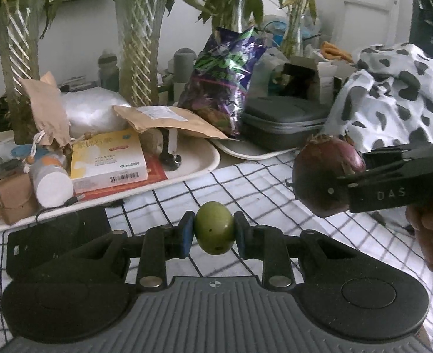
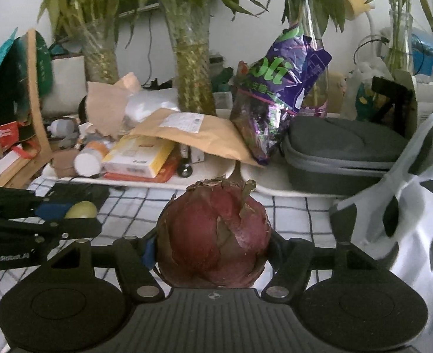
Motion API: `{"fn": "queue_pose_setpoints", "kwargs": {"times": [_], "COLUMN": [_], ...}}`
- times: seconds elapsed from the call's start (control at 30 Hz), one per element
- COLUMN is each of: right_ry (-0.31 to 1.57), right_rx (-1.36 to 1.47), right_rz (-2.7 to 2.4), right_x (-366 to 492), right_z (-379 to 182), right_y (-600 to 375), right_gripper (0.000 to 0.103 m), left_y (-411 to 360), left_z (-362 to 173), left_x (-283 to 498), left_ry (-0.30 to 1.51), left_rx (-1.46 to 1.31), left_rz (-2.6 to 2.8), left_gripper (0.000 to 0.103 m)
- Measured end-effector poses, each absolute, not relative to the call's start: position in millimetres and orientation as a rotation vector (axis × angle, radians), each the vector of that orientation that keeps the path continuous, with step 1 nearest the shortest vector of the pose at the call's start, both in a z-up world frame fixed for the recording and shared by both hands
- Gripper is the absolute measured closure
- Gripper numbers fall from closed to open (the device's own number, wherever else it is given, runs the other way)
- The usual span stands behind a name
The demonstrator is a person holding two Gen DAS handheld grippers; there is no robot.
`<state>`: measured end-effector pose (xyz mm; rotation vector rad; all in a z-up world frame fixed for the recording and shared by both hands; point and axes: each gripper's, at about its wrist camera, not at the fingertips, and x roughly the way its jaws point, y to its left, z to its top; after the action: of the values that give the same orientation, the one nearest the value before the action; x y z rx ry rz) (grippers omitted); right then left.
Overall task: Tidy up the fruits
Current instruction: 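Carry the lime and dragon fruit onto the plate and open both grippers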
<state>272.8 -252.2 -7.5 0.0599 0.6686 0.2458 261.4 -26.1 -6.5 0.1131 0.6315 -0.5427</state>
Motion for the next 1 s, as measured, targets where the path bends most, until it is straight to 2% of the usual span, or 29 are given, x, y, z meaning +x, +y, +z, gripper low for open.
{"fn": "queue_pose_setpoints", "kwargs": {"times": [0.53,0.8,1.0], "right_ry": [0.665,0.689,0.746], "right_rx": [0.061,-0.013,-0.105], "right_rz": [0.376,0.472,0.498], "right_x": [162.6,106.7,96.9], "right_z": [20.5,17.8,3.1], "right_y": [-232.8,-207.9,-187.8], "right_gripper": [0.032,0.032,0.032], "left_y": [-13.4,-2.8,2.6], "left_z": [3.5,8.5,10.4], "left_x": [174.4,141.1,123.7], "left_ry": [0.628,0.636,0.647], "left_rx": [0.108,0.087,0.084], "left_rz": [-0.548,-0.529,-0.519], "left_gripper": [0.075,0.075,0.075]}}
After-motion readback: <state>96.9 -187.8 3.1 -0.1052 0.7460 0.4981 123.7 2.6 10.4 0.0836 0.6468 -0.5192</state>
